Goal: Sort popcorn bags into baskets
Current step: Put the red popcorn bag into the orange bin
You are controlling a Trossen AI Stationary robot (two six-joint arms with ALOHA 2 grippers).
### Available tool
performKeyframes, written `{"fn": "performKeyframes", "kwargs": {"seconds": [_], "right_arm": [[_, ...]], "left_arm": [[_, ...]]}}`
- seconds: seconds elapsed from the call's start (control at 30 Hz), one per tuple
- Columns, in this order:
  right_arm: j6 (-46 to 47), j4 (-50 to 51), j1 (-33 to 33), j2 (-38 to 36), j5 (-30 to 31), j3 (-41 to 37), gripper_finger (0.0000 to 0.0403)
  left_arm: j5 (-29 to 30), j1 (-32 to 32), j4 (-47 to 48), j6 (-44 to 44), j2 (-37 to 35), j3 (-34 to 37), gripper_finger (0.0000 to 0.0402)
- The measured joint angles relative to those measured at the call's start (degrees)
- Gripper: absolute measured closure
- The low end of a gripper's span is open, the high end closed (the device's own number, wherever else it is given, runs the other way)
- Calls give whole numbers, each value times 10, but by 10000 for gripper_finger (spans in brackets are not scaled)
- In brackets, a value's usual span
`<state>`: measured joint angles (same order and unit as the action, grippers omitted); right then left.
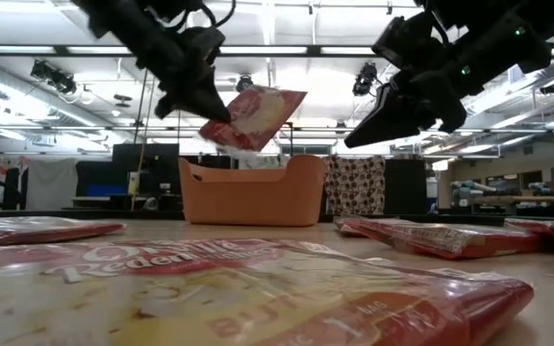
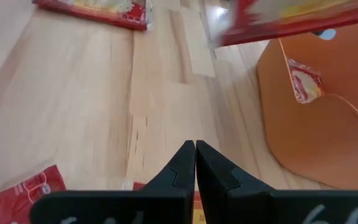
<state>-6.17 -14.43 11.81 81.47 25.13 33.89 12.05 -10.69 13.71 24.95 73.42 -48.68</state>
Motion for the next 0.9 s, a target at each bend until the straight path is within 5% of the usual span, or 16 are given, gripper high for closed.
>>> {"fn": "performKeyframes", "kwargs": {"seconds": [0.43,0.7,0.9], "right_arm": [[16,8,0,0,-8,0,383],[17,16,-7,0,-3,0,383],[40,15,-7,0,-3,0,383]], "left_arm": [[-48,-180,131,-224,97,-182,382],[-48,-212,246,-455,208,-300,382],[-20,-209,252,-679,264,-314,382]]}}
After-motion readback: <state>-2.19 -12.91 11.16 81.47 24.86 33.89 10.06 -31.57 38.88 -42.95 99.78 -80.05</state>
